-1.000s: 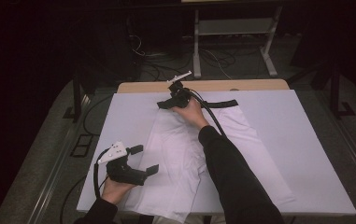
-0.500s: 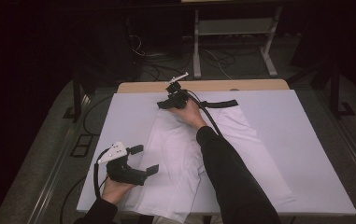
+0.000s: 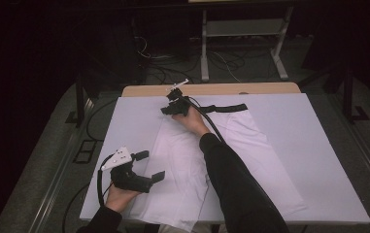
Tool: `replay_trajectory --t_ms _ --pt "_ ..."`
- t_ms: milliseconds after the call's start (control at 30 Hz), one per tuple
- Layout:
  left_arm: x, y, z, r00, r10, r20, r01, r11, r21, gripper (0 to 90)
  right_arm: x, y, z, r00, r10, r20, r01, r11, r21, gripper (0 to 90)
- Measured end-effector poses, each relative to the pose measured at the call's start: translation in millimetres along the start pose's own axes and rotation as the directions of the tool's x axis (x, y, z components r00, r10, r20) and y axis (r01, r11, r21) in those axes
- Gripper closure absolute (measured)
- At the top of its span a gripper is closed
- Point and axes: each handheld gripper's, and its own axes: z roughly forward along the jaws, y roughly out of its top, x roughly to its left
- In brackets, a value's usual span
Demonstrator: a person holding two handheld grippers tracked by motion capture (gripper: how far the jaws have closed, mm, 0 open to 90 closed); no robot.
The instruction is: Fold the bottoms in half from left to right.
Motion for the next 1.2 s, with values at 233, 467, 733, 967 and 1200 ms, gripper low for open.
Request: replay_trajectory --t_ms 233,467,733,967,1200 --pt "0.1 0.0 0.3 1.0000 0.000 0.001 0.000 1.0000 0.001 0.0 4.0 -3.0 5.4 0.9991 -0.030 0.030 0.029 0.999 0.030 53.1" --pt "-0.1 0.0 0.3 1.0000 0.002 0.002 -0.002 1.0000 0.001 0.0 5.7 -3.0 3.7 0.9973 -0.047 0.056 0.044 0.998 0.046 67.9" --pt "1.4 -1.1 -1.7 0.9995 -0.019 -0.025 0.020 0.9996 0.022 0.0 6.1 -1.8 0.5 0.9993 -0.007 0.037 0.005 0.998 0.056 84.9" --pt "7.3 -1.8 -9.9 0.9939 -0.067 -0.087 0.071 0.9968 0.037 0.0 3.4 -0.6 -3.3 0.9998 0.014 0.015 -0.015 0.999 0.052 85.8" --pt "8.9 -0.9 -17.6 0.9855 -0.130 -0.109 0.141 0.9849 0.101 0.0 2.8 -4.1 -7.1 0.9999 0.011 0.003 -0.011 0.999 0.032 85.9"
